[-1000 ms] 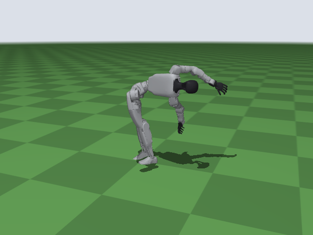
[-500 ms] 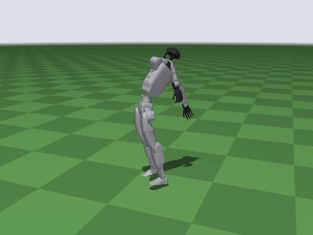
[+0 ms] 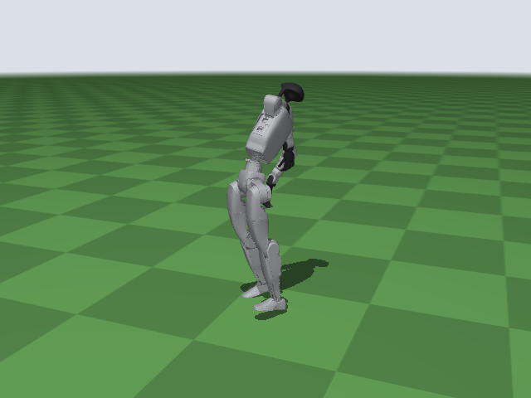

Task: In place motions

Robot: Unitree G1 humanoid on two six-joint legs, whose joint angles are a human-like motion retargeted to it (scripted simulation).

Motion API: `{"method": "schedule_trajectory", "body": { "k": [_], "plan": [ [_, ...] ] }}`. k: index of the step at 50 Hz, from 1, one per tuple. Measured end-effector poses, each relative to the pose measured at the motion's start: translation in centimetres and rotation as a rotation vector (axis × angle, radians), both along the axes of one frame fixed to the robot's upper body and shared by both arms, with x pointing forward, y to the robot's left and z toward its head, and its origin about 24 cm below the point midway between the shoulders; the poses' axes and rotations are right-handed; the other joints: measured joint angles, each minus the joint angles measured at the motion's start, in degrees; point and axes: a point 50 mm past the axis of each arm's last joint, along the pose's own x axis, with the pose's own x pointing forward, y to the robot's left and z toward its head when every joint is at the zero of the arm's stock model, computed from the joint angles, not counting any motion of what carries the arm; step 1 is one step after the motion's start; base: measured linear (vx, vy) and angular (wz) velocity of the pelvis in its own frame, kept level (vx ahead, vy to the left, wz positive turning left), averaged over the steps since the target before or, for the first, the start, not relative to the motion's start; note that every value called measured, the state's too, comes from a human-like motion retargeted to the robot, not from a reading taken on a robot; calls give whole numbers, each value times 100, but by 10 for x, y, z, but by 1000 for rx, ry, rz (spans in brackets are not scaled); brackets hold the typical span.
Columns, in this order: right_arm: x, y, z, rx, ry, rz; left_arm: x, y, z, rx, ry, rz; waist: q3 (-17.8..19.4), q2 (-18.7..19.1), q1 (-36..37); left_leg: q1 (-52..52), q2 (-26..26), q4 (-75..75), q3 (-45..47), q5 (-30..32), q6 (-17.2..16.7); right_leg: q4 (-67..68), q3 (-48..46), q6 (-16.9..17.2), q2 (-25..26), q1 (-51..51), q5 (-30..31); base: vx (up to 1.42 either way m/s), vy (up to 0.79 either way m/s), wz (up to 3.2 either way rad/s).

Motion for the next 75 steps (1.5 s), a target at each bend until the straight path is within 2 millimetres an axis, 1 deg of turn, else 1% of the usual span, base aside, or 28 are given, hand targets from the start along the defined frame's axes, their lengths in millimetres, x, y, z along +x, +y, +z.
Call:
{"method": "schedule_trajectory", "body": {
  "k": [2,5,8,10,13,15,19,25,28,31,35,41,43,45,47,50,52,55,57,60,61,63,65,68,71,75],
  "plan": [
    [3,0,1,6,13,-24,1,4,-6,37,6,49,-14,-19,193,-125,-26,-4,-53,28,22,-24,-46,-8,-9,-100,33,5,5,22],
    [2,-9,6,-53,61,-7,2,10,-12,83,13,79,-85,-37,380,-318,-57,9,-103,62,52,-31,-91,-22,-18,-268,85,4,7,16],
    [-9,-33,17,-213,160,85,1,10,-12,77,22,63,-178,-38,402,-437,-79,56,-123,78,78,43,-151,12,-64,-393,125,3,4,4],
    [-15,-51,28,-333,223,143,0,9,-10,60,16,44,-215,-39,366,-510,-89,88,-137,82,93,86,-191,53,-96,-464,160,6,7,5],
    [-25,-75,48,-497,303,160,0,6,-7,27,-1,24,-224,-38,220,-591,-121,134,-164,72,122,117,-274,160,-171,-515,213,7,7,4],
    [-29,-85,60,-562,328,118,0,6,-7,21,-15,11,-204,-43,137,-676,-141,144,-204,68,143,93,-294,199,-196,-570,227,6,7,6],
    [-38,-100,80,-655,345,-24,-1,6,-7,16,-17,-6,-187,-49,-22,-795,-221,133,-228,56,182,20,-325,273,-272,-635,160,6,7,1],
    [-41,-111,101,-732,328,-161,-3,5,-5,16,48,-2,-243,-66,64,-832,-408,33,-181,101,255,-78,-328,359,-412,-695,220,9,12,-15],
    [-41,-112,103,-738,335,-165,-3,5,-5,24,79,13,-255,-68,133,-833,-463,21,-198,130,316,-21,-235,347,-449,-750,264,8,10,-10],
    [-39,-110,98,-713,339,-131,-3,5,-5,33,93,24,-249,-69,151,-812,-495,20,-184,144,373,109,-160,320,-470,-836,332,7,12,-17],
    [-31,-99,81,-613,317,-65,-3,5,-5,30,95,17,-207,-59,39,-765,-506,25,-161,156,439,351,-32,323,-505,-975,479,7,12,-18],
    [-23,-74,50,-424,261,-14,-4,1,0,3,97,-13,-143,-43,-159,-744,-463,22,-171,215,489,738,179,329,-499,-1253,763,-1,12,-10],
    [-27,-66,41,-373,264,10,-5,0,1,-7,97,-24,-146,-35,-224,-713,-422,-3,-108,246,484,911,220,268,-465,-1340,822,-7,14,-18],
    [-31,-59,34,-332,271,30,-5,2,0,2,86,-39,-138,-26,-228,-729,-346,-37,-51,275,479,1036,197,96,-373,-1418,757,-9,14,-17],
    [-39,-53,29,-304,307,65,-5,3,-2,8,69,-50,-130,-18,-258,-713,-241,-64,63,295,456,1237,-103,-95,-273,-1449,504,-11,10,-22],
    [-46,-46,23,-272,340,114,-6,8,-8,38,26,-74,-168,-23,-288,-803,-143,-81,44,338,431,1436,-182,-146,35,-1486,218,-12,4,9],
    [-54,-46,22,-279,385,164,-5,10,-10,39,-5,-88,-264,-32,-367,-831,-134,-72,-36,358,420,1566,163,-71,317,-1497,55,-9,-3,32],
    [-58,-48,23,-296,421,224,-6,14,-14,54,-49,-114,-395,-45,-366,-958,-155,-76,-173,398,416,1543,690,86,719,-1537,-126,-5,-3,32],
    [-60,-52,26,-326,449,266,-6,16,-16,57,-70,-125,-484,-52,-323,-1010,-183,-83,-175,405,405,1440,691,-33,764,-1520,-205,0,0,0],
    [-60,-62,34,-392,482,312,-5,16,-17,54,-82,-127,-597,-63,-187,-1047,-271,-95,-81,404,385,1122,363,-363,652,-1445,-332,0,0,0],
    [-59,-66,37,-419,488,312,-6,16,-17,52,-82,-127,-633,-66,-115,-1071,-315,-94,-57,411,385,1003,399,-326,625,-1419,-300,0,0,0],
    [-58,-75,46,-477,501,298,-6,16,-16,46,-73,-124,-672,-65,30,-1102,-361,-82,-23,424,385,806,475,-237,561,-1381,-196,-3,0,-9],
    [-56,-83,55,-537,511,262,-6,14,-14,38,-51,-116,-656,-61,205,-1107,-356,-69,38,421,381,646,288,-184,438,-1340,-60,-14,0,-22],
    [-53,-91,66,-598,509,193,-6,10,-10,34,0,-90,-681,-59,280,-1095,-385,-55,59,408,374,398,365,-257,493,-1228,34,-11,4,-13],
    [-52,-93,69,-607,489,146,-6,4,-3,16,52,-73,-720,-49,186,-1042,-356,-51,94,392,332,220,459,-298,553,-1116,108,-6,1,-14],
    [-50,-90,65,-572,431,94,-7,-5,10,-45,106,-99,-680,-36,5,-932,-290,-47,193,380,276,121,486,-356,608,-993,170,-13,0,-12]
  ]
}}
